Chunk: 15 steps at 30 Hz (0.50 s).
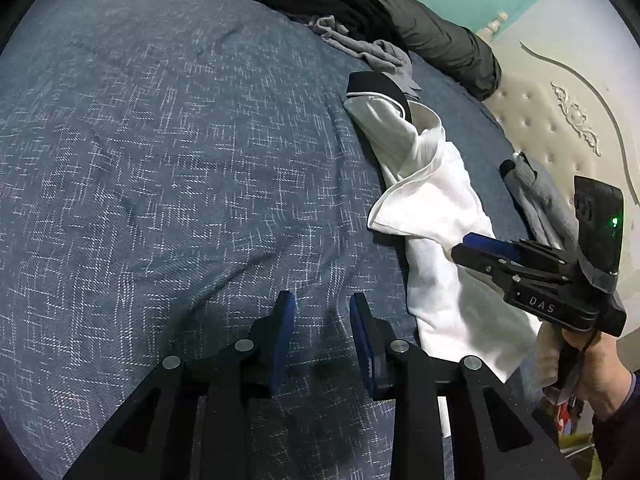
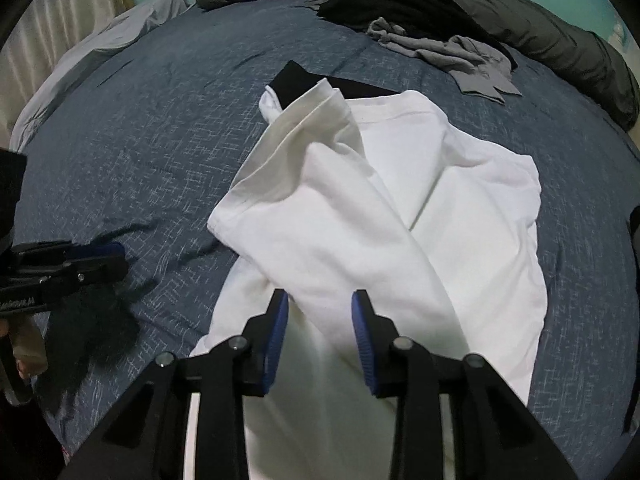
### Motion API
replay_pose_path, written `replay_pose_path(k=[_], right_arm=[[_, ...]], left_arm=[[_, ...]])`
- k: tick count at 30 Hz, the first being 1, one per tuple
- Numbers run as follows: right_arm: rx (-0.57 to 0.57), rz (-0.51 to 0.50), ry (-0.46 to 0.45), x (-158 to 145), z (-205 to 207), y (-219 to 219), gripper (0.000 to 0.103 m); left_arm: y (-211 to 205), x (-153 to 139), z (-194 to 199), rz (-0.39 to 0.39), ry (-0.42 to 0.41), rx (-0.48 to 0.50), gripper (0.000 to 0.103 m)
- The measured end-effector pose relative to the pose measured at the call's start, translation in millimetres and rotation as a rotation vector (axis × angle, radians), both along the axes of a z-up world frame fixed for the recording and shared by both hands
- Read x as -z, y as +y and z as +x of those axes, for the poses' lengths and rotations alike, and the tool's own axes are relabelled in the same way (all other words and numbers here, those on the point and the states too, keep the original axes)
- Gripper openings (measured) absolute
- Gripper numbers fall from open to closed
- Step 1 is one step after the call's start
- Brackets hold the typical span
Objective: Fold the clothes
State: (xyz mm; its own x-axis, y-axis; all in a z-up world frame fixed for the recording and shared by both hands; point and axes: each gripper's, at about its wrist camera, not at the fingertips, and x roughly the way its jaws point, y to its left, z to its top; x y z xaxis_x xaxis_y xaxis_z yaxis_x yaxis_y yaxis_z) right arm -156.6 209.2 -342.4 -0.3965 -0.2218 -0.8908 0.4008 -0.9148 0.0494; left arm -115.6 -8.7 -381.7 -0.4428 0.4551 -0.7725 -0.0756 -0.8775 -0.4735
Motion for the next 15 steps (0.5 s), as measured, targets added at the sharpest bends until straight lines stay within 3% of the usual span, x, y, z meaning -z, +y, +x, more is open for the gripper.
replay_pose_path(k=[5, 12, 15], right_arm=[[-0.012, -0.039, 0.036, -10.0, 0.6, -18.4, 0.033], [-0.074, 0.028, 0.075, -5.3, -2.1, -62.2, 0.036], [-0.125, 0.111, 0.105, 1.1, -0.6, -80.3, 0.036]], left_arm=[[-6.1, -1.6, 0.0, 0.001, 0.007, -0.02, 0.031], [-17.8, -3.6, -2.6, 0.017, 0.01, -0.042, 0.031], [-20.7, -4.0, -2.8, 0.024, 0.011, -0.046, 0.031]])
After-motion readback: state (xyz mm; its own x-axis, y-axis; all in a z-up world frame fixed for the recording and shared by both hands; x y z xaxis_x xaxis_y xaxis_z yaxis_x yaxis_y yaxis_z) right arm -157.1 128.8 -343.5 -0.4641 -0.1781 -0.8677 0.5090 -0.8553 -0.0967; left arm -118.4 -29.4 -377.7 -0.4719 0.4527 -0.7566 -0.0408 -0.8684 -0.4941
